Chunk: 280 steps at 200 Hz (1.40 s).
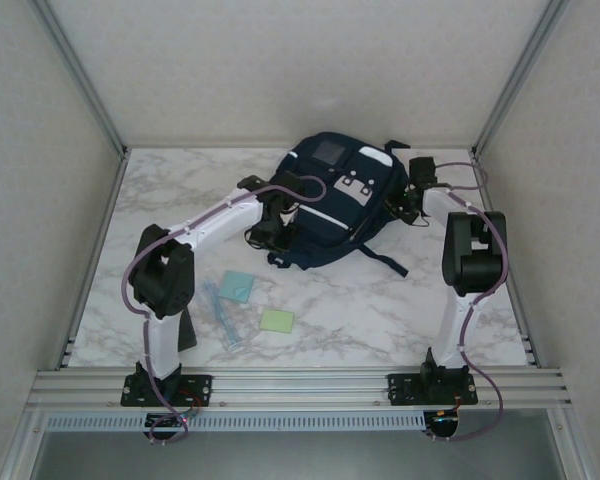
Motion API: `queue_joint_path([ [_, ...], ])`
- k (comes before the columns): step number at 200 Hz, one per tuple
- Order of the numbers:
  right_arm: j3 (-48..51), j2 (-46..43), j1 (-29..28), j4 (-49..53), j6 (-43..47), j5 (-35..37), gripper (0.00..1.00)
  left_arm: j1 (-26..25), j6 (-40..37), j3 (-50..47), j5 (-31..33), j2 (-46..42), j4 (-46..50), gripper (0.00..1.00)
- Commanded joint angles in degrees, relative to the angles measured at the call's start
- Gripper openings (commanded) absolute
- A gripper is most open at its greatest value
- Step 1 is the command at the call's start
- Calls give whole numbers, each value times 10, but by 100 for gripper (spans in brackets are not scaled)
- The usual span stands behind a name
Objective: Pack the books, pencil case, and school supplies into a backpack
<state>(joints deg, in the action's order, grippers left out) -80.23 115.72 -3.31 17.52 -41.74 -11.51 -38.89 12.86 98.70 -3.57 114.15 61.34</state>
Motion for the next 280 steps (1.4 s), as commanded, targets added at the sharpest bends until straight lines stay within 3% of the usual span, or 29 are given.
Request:
queue_joint_path([
  [1, 12, -49, 1, -18, 13, 22, 10, -14, 15, 64, -41, 18, 4, 0],
  [26, 38, -92, 1, 2, 28, -1, 28, -16, 43, 94, -61, 28, -38, 1],
  [39, 61, -116, 0, 7, 35, -1, 38, -15, 63, 95, -57, 27, -71, 13],
  [52, 81, -141, -1, 16, 46, 3, 45, -13, 91, 94, -38, 30, -97, 39],
  [67, 104, -173, -3, 21, 57, 5, 47, -7, 135, 76, -31, 29, -133, 56],
  [93, 125, -211, -16, 17, 69, -14, 45, 4, 213, 32, -34, 34, -212, 65],
  [121, 87, -179, -44, 8, 91, -58, 43, 7, 257, 7, -37, 46, -267, 65],
  [157, -3, -72, -61, 12, 133, -81, 43, 7, 255, -20, -30, 46, -287, 61],
  [190, -70, 20, -71, 39, 153, -85, 45, 17, 263, -92, -29, 48, -313, 36],
  [207, -70, 40, -77, 36, 152, -90, 46, 24, 265, -125, -25, 51, -324, 30],
  [235, -50, 42, -96, 11, 144, -130, 46, 29, 264, -156, -19, 51, -335, 29],
  [280, -12, 13, -133, 19, 140, -123, 45, 55, 239, -150, 18, 56, -342, 31],
])
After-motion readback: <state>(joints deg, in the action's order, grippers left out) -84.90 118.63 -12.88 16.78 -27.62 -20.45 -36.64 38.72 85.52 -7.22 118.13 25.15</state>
